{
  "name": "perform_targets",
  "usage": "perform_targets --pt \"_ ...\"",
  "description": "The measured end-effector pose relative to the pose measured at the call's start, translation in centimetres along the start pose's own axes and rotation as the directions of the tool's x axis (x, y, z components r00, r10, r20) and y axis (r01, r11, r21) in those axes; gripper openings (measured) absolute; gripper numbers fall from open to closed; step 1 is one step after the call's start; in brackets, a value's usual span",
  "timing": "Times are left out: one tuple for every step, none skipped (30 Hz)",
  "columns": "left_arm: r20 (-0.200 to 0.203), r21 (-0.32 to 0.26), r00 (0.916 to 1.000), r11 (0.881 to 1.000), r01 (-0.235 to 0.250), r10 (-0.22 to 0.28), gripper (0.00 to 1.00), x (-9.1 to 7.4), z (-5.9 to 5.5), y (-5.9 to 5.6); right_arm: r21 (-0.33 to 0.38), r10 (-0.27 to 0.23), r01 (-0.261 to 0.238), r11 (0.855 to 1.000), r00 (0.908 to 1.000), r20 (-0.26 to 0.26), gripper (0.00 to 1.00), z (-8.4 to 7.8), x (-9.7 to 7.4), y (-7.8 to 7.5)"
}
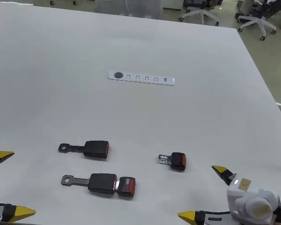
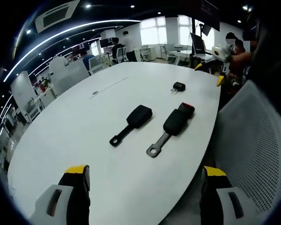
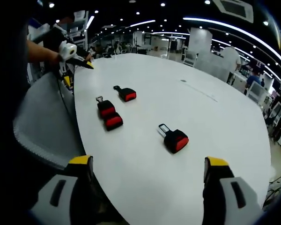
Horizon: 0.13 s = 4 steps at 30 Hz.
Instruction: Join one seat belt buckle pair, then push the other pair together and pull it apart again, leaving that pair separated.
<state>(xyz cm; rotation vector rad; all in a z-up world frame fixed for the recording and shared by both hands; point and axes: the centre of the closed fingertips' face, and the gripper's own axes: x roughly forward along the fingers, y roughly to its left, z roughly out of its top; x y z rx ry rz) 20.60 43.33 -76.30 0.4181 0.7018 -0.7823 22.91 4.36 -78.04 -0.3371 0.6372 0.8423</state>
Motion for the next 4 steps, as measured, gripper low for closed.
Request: perform_targets --pt "0.000 0.000 1.0000 1.000 0.001 -0.001 1.00 -0.10 0.02 -0.15 0.006 -0.001 0.001 1.000 1.0000 0.006 1.00 0.03 -0.13 0.03" --pt "0.008 -0.005 1.0000 1.000 0.000 0.001 1.00 -0.17 0.19 -0.18 0.006 0.001 -0.001 1.000 1.0000 0.008 1.00 0.03 -0.17 0.10" --pt "0.013 -0.006 0.9999 1.000 0.000 0.000 1.00 -0.19 0.31 -0.22 0.003 0.005 -0.005 1.000 0.9999 0.009 1.00 0.06 -0.18 0.24" --pt "0.018 -0.002 0.9998 1.000 0.001 -0.001 1.00 -0.19 0.45 -0.32 -0.006 0.006 -0.006 1.000 1.0000 0.007 1.00 0.05 -0.22 0.30"
